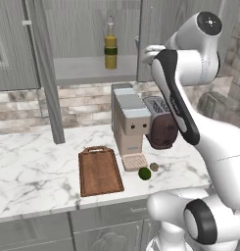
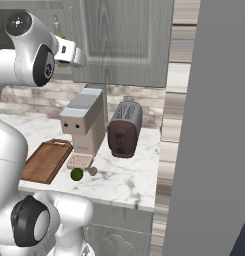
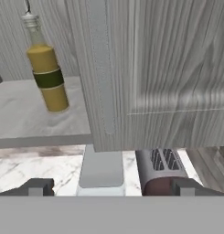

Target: Open the cabinet. Place the bowl and condiment on the counter. Then place the lime and garlic on the cutting board.

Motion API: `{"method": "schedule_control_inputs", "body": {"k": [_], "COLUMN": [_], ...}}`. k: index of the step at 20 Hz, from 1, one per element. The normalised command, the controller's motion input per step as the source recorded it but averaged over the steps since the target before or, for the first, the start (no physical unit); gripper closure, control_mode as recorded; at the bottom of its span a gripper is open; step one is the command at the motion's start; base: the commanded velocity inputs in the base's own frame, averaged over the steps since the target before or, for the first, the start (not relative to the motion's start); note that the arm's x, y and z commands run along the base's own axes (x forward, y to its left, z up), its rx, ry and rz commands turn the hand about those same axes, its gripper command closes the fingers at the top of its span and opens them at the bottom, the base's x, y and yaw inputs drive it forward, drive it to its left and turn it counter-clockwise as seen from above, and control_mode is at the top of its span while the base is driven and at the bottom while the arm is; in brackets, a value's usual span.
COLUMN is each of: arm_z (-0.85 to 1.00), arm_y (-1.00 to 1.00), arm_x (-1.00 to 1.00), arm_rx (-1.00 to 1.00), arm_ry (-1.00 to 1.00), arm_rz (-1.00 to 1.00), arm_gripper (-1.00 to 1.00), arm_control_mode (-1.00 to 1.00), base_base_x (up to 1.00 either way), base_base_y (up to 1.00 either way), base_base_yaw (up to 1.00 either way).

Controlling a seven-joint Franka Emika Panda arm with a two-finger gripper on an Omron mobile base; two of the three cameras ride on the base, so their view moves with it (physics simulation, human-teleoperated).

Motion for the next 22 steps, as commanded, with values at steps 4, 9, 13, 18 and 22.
{"method": "schedule_control_inputs", "body": {"k": [4, 9, 13, 18, 22], "arm_z": [0.00, -0.06, -0.11, -0.03, 0.01], "arm_y": [0.00, 0.00, -0.01, 0.00, -0.01], "arm_x": [0.18, 0.24, 0.19, 0.13, 0.14], "arm_rx": [0.00, 0.00, 0.00, 0.00, 0.00], "arm_ry": [-0.03, -0.06, -0.05, -0.01, 0.02], "arm_rz": [0.00, 0.03, 0.03, 0.02, 0.00], "arm_gripper": [-1.00, -1.00, -1.00, -1.00, -1.00], "arm_control_mode": [-1.00, -1.00, -1.00, -1.00, -1.00], "base_base_x": [0.00, 0.00, 0.00, 0.00, 0.00], "base_base_y": [0.00, 0.00, 0.00, 0.00, 0.00], "base_base_yaw": [0.00, 0.00, 0.00, 0.00, 0.00]}}
